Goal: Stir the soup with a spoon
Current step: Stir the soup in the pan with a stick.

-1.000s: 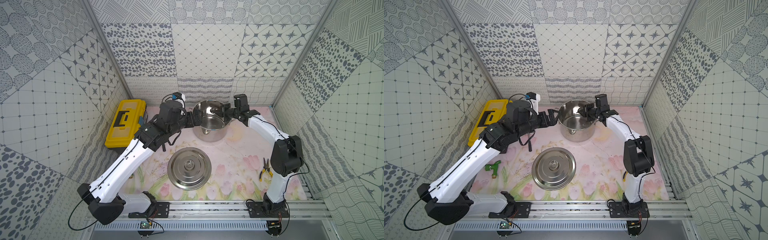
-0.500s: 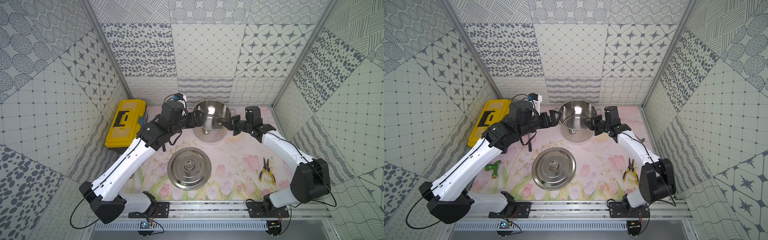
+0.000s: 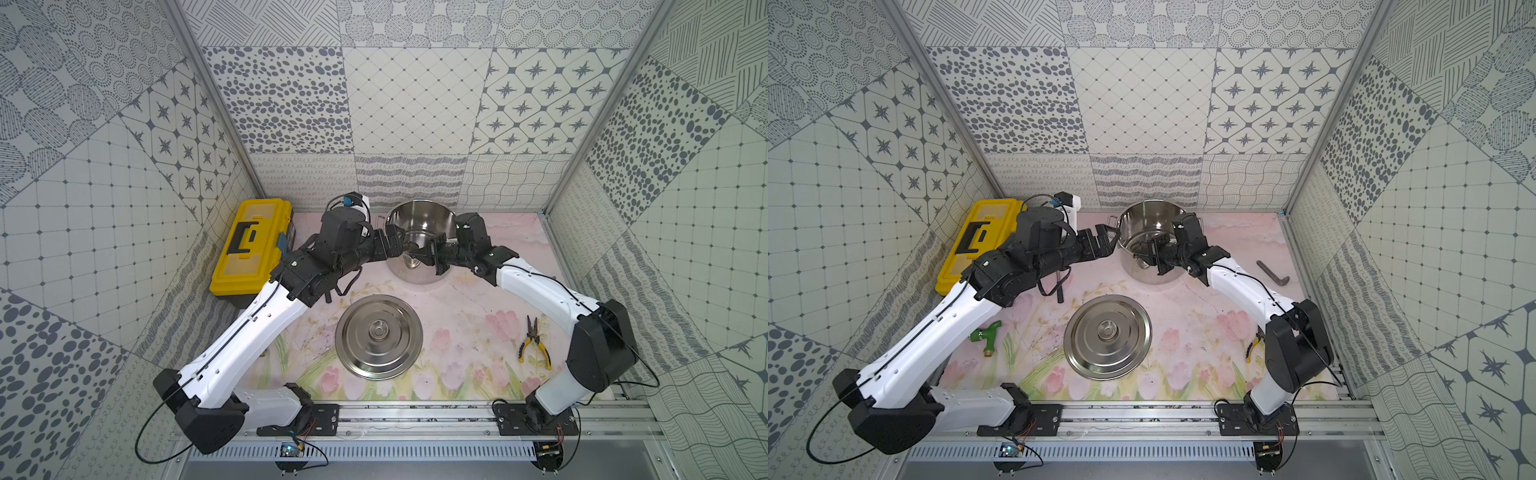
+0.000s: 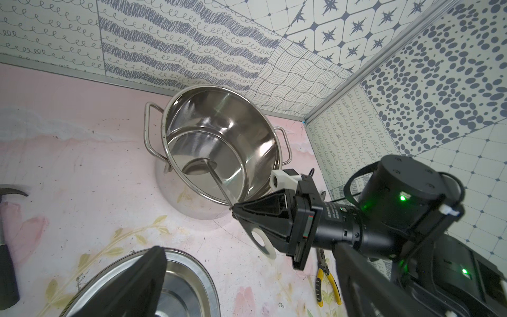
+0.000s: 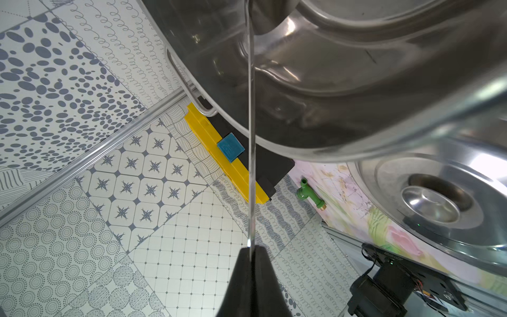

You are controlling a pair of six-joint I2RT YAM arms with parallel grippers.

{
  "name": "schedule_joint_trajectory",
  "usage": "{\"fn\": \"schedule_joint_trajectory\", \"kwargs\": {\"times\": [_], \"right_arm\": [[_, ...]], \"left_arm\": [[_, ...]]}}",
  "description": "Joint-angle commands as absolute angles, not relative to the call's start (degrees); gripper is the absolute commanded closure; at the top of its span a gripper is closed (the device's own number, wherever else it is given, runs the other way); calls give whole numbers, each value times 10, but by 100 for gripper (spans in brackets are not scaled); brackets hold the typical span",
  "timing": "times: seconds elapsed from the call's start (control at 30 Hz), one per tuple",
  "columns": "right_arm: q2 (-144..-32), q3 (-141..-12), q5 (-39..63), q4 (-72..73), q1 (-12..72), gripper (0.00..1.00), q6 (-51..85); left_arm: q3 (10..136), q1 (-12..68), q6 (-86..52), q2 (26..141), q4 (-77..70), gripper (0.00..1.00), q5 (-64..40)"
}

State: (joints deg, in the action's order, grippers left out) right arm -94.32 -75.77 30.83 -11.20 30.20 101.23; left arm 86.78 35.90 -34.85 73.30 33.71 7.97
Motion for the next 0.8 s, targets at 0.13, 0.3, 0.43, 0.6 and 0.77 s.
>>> {"fn": "schedule_joint_trajectory", "kwargs": {"times": [0.13,0.3,0.43,0.6,0.77], "right_arm": [[-1030,-865,319,-72,287,100,1014],[-1047,-879,337,-72,252,100,1006],[-1027,-855,349,-74,218,100,993],[-985,-799,364,-76,187,100,980],[-935,-738,362,-79,185,100,973]], "left_arm": [[857,358,-360,713,319,0,85],[858,358,-351,709,321,0,80],[859,358,-341,712,321,0,83],[876,358,-326,728,320,0,85],[892,357,-319,744,313,0,78]]}}
